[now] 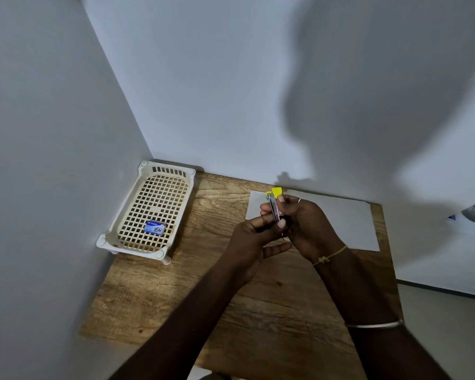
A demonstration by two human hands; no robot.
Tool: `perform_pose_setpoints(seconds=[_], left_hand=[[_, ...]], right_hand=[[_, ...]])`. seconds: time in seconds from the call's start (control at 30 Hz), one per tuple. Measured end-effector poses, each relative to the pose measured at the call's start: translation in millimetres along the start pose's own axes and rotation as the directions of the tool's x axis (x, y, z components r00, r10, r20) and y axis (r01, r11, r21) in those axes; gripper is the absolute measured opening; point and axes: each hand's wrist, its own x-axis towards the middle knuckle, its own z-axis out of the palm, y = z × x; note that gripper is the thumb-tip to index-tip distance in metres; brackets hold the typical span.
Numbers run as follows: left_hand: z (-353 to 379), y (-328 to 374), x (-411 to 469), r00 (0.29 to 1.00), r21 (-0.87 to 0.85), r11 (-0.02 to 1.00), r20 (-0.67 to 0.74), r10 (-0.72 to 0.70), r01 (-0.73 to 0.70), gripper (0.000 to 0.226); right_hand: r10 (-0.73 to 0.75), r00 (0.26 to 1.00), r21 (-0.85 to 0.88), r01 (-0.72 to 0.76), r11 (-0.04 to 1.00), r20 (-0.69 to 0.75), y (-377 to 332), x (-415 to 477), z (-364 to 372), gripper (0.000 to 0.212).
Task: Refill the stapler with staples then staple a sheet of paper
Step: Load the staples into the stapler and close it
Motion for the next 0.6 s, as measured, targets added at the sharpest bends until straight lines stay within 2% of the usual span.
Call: perform_pose_setpoints(seconds=[0.17,0.3,0.4,0.6], left_hand=[[-1.3,-1.6,3.6,1.000,-0.001,1.000,0.000,0.002,-0.002,0.025],[-2.1,-0.6,4.9,1.000,-0.001,1.000,-0.003,0.012,-0.012,0.027],[-3.2,-0.6,5.3,1.000,-0.012,1.000,-0.014,0.003,-0.003,0.027],[-5.3,-1.6,5.0,1.000,-0.023,1.000,-0.024,-0.006,0.005,0.026]], right_hand=[[-0.008,1.000,-0.027,0.008,1.000,-0.009,-0.5,2.5,-2.4,0.030],[0.004,0.999,0.053,-0.006,0.999,0.032,0.7,0.8,-2.6,0.033],[0.001,0.998,0.064,-0.005,0.998,0.061,2.5,-0.3,-2.4,0.028],[-0.006,0.997,0.076,0.001,0.997,0.070,4.1,-1.0,-1.7,0.036]])
